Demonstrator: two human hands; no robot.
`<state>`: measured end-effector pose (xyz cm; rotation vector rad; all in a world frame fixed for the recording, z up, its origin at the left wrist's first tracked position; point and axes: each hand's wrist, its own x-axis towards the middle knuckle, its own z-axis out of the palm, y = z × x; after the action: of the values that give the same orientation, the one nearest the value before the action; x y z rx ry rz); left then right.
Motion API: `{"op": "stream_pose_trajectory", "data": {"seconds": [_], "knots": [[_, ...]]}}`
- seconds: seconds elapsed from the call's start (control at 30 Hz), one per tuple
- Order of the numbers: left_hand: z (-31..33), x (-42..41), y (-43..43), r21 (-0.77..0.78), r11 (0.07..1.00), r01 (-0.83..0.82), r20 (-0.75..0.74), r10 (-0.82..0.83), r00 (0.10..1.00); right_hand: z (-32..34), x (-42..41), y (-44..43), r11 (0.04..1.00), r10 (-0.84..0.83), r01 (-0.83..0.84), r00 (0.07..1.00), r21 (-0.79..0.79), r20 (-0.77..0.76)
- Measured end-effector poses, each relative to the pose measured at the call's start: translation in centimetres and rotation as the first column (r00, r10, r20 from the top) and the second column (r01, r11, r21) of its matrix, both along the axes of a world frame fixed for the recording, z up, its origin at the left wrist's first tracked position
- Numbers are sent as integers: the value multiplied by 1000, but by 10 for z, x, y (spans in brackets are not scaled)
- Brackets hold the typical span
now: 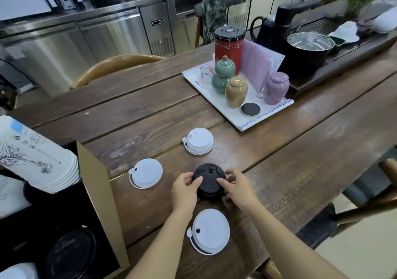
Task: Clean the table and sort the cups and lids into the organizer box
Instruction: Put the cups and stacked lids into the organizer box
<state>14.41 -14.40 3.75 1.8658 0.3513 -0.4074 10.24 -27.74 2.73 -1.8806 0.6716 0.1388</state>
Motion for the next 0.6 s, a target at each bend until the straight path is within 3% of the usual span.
{"op": "stream_pose_trajectory", "data": {"seconds": [0.2, 0.37, 0.6], "knots": [[-4, 6, -3, 49, 998, 36, -32, -35, 999, -6, 0, -6, 995, 97, -97, 995, 0, -32], [-1, 8, -6, -6, 1000, 17, -137, -17, 990, -21, 10, -6, 985, 166, -167, 986, -34, -27], [2, 10, -10, -55, 995, -82, -231, 67, 971, -25, 11, -4, 992, 122, -121, 992, 18, -20]]}}
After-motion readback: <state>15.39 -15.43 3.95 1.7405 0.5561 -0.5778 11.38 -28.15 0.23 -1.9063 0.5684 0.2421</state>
